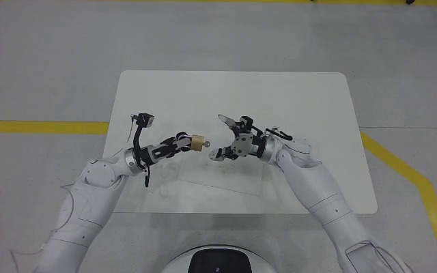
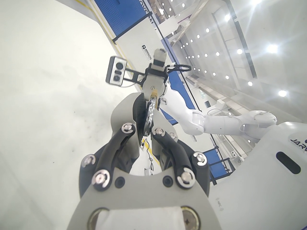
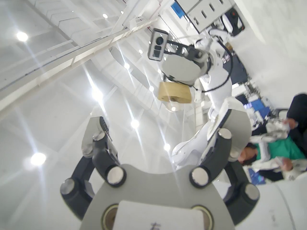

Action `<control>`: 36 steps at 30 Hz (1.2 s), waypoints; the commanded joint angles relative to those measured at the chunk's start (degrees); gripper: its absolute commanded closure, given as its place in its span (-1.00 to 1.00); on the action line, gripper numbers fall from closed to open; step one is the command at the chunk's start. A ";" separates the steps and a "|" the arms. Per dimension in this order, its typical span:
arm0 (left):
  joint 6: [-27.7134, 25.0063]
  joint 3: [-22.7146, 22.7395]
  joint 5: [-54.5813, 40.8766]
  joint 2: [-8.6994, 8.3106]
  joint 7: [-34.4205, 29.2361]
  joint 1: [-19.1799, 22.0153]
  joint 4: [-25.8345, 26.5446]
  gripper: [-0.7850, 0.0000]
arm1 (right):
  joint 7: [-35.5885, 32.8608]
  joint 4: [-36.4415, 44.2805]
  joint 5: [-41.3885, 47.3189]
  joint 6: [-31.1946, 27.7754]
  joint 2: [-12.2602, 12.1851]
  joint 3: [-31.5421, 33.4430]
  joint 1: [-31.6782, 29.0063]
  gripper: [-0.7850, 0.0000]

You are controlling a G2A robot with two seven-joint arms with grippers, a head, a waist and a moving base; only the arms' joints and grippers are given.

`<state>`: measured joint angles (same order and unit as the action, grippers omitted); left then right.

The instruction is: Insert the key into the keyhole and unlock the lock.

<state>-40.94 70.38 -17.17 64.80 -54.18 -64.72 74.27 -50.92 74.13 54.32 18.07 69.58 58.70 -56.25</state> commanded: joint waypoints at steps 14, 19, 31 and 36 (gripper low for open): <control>15.42 -5.56 25.87 -0.19 4.24 1.76 6.38 1.00 | 16.46 16.33 -18.70 -41.34 -3.39 20.39 -20.56 -1.00; 23.72 -9.34 34.99 0.00 2.47 2.52 10.51 0.87 | 16.46 16.33 -18.70 -41.34 -3.39 20.39 -20.56 -1.00; 28.22 -11.83 39.85 0.42 4.94 3.23 11.15 -1.00 | 16.46 16.33 -18.70 -41.34 -3.39 20.39 -20.56 -1.00; 24.89 -6.23 36.55 -0.77 6.06 0.26 15.93 -1.00 | 16.46 16.33 -18.70 -41.34 -3.39 20.39 -20.56 -1.00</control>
<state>-15.43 62.70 19.76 64.30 -48.57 -63.76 89.12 -34.46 90.46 35.61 -23.27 66.19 79.09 -76.81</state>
